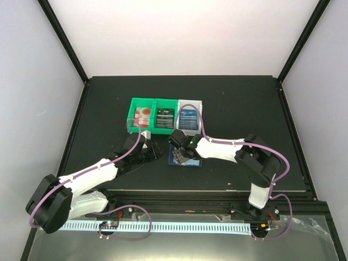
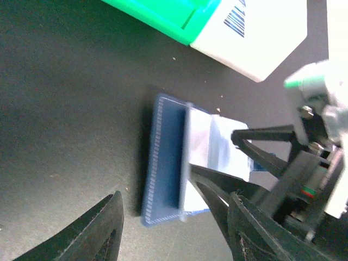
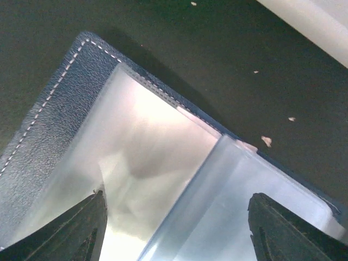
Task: Put the credit cards into the card holder
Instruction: Open the card holder at the center of the board.
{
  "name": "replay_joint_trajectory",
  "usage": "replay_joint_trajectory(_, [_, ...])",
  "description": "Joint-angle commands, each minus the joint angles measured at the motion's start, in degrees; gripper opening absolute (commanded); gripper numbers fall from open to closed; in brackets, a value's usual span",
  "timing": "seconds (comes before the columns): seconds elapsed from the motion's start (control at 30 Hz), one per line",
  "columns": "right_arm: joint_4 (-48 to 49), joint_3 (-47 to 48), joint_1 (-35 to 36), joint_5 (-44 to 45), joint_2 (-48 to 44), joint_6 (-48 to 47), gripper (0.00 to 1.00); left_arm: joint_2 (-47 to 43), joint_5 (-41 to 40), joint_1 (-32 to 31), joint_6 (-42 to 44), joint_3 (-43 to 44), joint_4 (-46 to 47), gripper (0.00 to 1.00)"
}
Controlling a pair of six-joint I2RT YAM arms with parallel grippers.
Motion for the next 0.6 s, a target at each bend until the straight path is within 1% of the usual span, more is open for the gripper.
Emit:
replay_joint_trajectory(0.0, [-3.94,1.15,-0.39,-1.14,-4.25,1.4,0.71,-1.17,2.74,2.7,4.04,3.5,-1.3,0.55])
replay_joint_trajectory(0.1, [-4.46,1.97,-0.61,-2.45,-5.91,2.2,0.69,-1.45,3.0,3.74,6.86,6.09,-4.48,0.55])
replay_joint_trajectory(0.2, [-4.78,3.0,-0.99,-3.54,-7.12,3.04,0.67,-1.12,3.96,3.97,8.4,7.01,-5.4,0.55])
replay_joint_trajectory(0.3, [-4.96,3.93,-1.53,-4.3,-7.52,3.29,0.65,0.05,6.09,3.95,9.28,7.08,-4.51,0.55])
replay_joint_trajectory(0.37, [-5.28,4.6,-1.99,-4.83,-7.44,3.41,0.62,0.79,8.08,3.95,9.97,7.07,-3.43,0.55])
replay_joint_trajectory(0.47, [-5.22,5.03,-2.82,-6.55,-7.27,3.41,0.53,1.63,11.09,4.0,11.23,7.15,-1.66,0.55])
replay_joint_trajectory(0.57, [-4.6,5.05,-3.49,-8.24,-7.21,3.2,0.51,2.02,11.82,4.0,12.01,7.16,-1.11,0.55])
